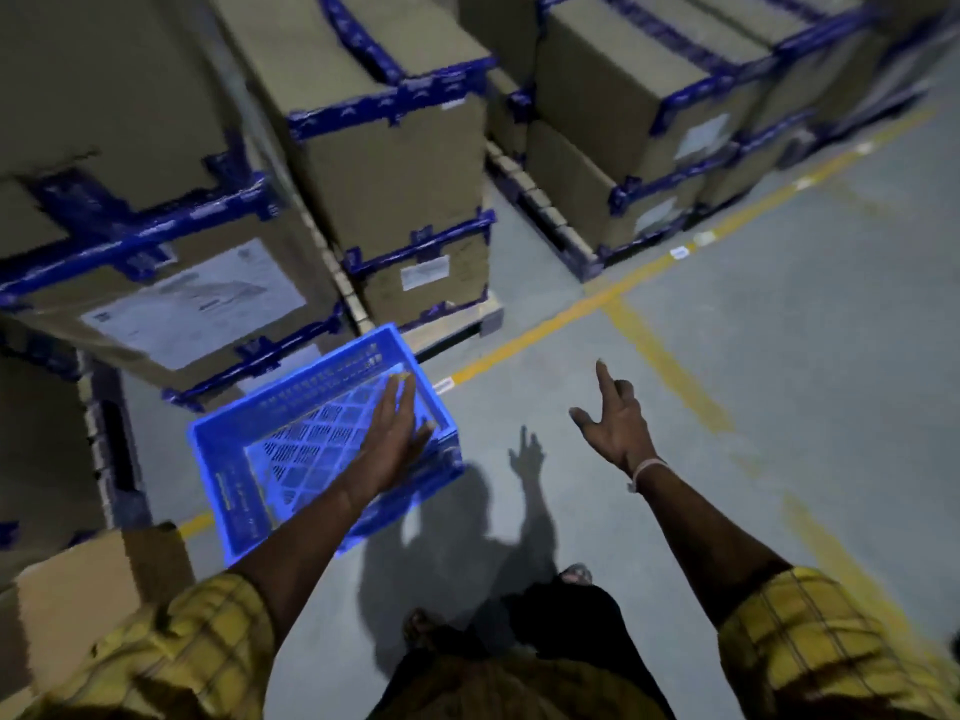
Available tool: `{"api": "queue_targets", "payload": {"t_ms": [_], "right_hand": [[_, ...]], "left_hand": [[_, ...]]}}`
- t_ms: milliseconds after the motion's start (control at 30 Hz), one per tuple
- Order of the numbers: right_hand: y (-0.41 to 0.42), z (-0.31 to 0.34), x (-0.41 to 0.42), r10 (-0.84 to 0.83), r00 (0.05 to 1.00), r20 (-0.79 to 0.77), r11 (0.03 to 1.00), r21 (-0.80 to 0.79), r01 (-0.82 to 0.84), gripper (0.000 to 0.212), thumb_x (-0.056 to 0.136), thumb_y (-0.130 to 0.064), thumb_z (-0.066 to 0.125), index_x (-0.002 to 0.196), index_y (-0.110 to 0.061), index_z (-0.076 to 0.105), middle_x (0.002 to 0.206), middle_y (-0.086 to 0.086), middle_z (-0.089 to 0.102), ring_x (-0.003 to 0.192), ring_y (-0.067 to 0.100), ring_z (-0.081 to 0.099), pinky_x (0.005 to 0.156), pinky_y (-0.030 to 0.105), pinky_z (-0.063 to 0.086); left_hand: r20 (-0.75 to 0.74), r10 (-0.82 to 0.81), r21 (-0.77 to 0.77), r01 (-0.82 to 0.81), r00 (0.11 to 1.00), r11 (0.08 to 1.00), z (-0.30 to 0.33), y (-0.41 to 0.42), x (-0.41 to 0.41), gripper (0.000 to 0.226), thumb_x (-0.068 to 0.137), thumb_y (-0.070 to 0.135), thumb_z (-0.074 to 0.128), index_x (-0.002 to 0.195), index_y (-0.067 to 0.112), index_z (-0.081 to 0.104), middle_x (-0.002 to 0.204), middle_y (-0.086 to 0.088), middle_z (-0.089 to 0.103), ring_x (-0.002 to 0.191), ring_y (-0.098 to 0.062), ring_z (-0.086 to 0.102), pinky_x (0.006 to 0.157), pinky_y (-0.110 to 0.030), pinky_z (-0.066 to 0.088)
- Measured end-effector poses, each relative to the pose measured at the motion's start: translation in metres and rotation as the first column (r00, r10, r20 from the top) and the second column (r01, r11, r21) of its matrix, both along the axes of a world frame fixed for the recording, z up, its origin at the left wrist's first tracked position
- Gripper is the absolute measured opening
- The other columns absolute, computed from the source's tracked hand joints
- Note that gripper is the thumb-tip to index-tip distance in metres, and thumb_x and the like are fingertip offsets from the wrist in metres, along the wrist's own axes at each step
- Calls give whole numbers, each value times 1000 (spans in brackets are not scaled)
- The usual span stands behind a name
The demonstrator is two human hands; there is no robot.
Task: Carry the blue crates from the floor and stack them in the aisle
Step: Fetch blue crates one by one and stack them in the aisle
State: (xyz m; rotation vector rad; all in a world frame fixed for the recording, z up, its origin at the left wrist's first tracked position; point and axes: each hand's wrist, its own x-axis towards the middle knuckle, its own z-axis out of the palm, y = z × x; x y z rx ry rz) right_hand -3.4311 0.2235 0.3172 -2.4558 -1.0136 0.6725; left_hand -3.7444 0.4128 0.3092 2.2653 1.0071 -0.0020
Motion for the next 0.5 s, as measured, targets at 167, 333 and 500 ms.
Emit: {"api": "queue_targets", "payload": {"t_ms": [167,333,500], "right_hand": [[-75,25,70,-232,971,-57,966,104,237,89,90,-53,62,159,-32,10,139,12,39,124,38,46,101,49,42],[-146,51,146,-439,889,-131,862,217,457,87,90,-55,62,159,-32,14,139,5,38,131,27,42,108,37,36],[-206,87,214,-590,783,-200,718,314,621,85,91,-54,63,158,-34,16,144,2,36,136,22,40,111,34,33]], "left_hand": [[152,-49,-121,68,987,990,37,-35,118,78,104,34,50,162,25,-1,169,-2,-12,155,-14,-8,125,-44,18],[250,-144,-159,188,957,969,60,-65,245,78,102,50,45,161,35,-4,166,15,-17,153,-2,-11,125,-46,20],[347,-239,-235,331,907,914,93,-107,357,76,101,54,44,159,43,-3,165,24,-14,155,-7,11,119,-34,26]]}}
